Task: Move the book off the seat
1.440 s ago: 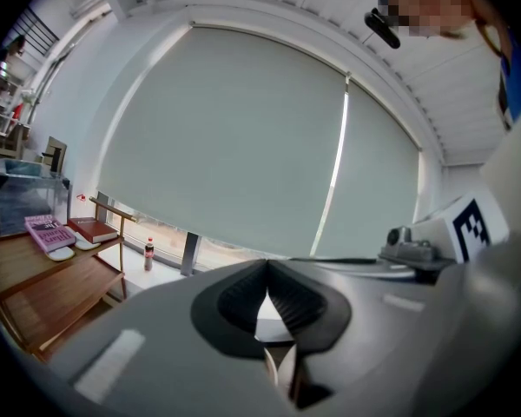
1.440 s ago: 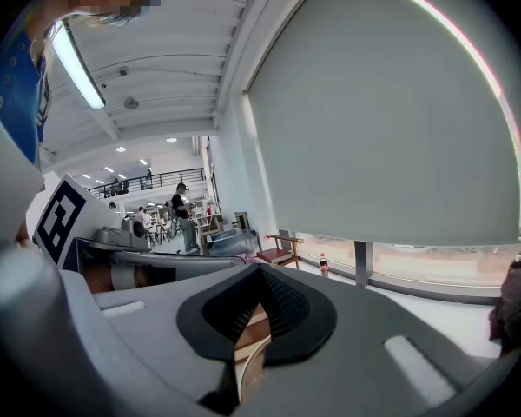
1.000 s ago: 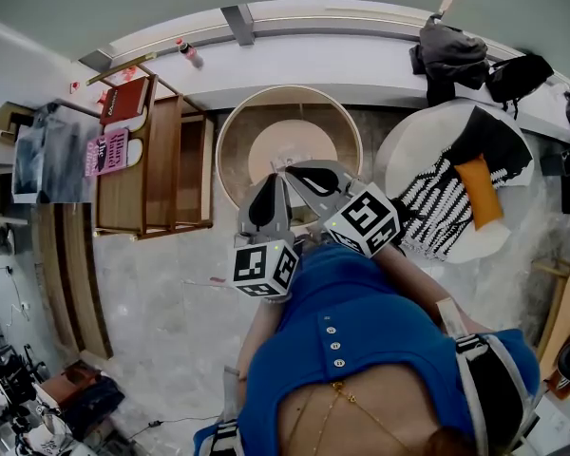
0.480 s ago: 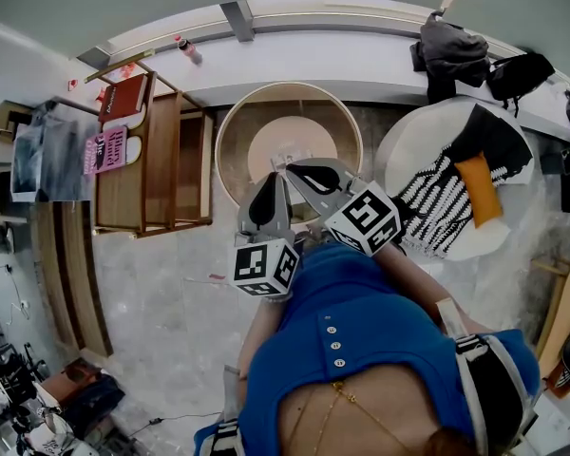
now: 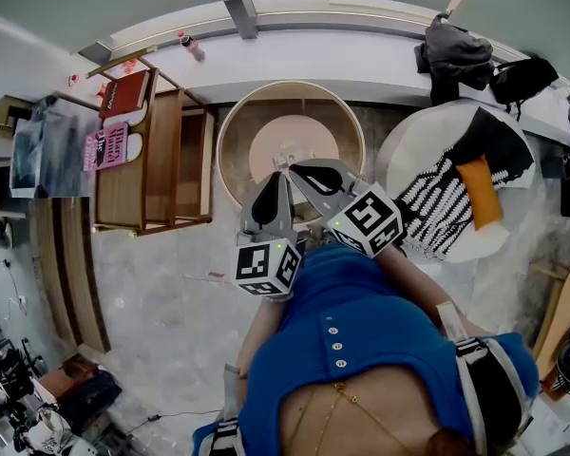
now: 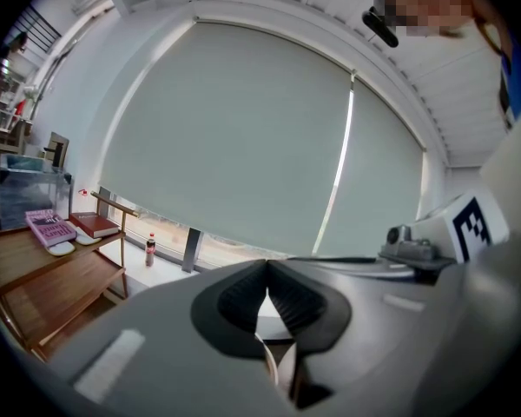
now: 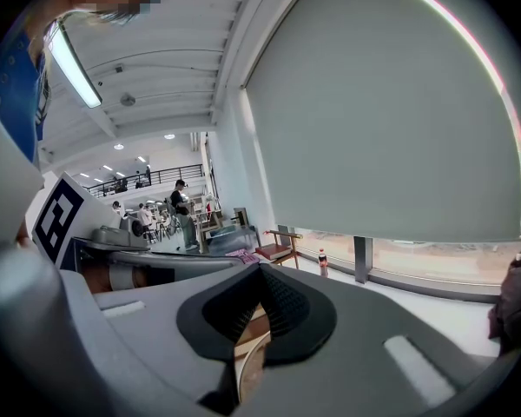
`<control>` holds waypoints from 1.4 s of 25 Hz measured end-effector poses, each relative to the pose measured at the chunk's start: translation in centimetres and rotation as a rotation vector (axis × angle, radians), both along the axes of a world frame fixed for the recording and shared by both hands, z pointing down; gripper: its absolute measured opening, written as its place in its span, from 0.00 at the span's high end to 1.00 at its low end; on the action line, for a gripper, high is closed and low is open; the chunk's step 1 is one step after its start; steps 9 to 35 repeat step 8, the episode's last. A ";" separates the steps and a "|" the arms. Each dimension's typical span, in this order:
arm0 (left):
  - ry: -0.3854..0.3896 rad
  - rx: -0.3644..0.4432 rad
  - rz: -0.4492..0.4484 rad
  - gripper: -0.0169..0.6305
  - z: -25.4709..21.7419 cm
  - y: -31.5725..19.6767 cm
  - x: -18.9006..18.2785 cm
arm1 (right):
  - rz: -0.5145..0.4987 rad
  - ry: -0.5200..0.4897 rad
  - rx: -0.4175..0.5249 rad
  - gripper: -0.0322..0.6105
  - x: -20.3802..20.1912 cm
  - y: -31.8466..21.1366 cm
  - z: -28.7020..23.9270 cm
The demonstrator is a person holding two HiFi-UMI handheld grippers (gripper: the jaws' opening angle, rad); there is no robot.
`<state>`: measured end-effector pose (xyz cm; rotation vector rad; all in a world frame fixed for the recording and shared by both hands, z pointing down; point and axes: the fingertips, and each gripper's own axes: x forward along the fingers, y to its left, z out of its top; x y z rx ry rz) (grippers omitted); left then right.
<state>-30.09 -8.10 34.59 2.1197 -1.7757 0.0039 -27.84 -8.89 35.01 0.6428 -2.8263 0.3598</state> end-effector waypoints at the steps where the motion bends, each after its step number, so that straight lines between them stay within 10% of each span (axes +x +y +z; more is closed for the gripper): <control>1: 0.002 -0.002 0.000 0.97 0.1 -0.1 -0.1 | 0.001 0.000 -0.001 0.95 0.0 -0.1 0.0; 35: 0.002 -0.010 0.001 0.97 0.5 -1.0 -0.5 | 0.000 0.005 -0.008 0.95 -0.5 -1.0 0.5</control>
